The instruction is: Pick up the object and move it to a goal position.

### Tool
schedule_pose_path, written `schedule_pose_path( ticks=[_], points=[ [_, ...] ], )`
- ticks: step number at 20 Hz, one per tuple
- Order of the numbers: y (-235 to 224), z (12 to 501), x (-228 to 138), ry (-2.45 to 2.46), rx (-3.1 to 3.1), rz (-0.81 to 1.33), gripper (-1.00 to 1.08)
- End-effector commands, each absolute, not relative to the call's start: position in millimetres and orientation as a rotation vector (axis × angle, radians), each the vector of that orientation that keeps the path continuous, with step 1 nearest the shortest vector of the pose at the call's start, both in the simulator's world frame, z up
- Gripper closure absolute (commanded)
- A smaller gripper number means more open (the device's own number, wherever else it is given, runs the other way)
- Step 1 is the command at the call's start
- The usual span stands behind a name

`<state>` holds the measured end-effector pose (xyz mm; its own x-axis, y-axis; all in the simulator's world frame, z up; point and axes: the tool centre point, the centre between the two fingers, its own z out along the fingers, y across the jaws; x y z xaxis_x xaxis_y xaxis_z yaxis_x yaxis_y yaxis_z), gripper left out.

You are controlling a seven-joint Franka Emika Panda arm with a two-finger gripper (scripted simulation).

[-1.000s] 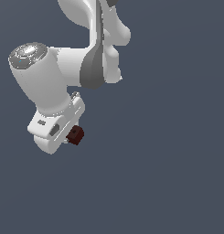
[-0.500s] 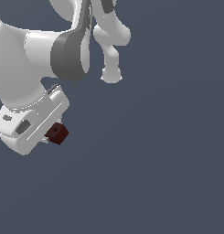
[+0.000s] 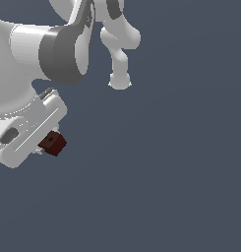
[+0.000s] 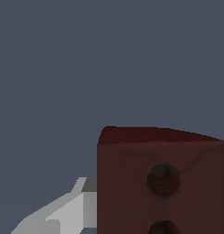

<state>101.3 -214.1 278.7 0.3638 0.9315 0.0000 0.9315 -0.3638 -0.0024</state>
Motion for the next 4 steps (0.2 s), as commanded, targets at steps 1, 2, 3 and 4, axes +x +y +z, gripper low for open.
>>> schedule_pose_path(
  ticks=[1,2,3,4],
  points=[
    [-215.3,281.3,102.5,-1.772,-2.594,0.000,1.08],
    [-215.4,281.4,102.6,-1.772,-2.594,0.000,1.08],
    [-215.3,281.3,102.7,-1.772,-2.594,0.000,1.08],
    [-215.1,281.1,102.7,-1.772,-2.594,0.000,1.08]
  ],
)
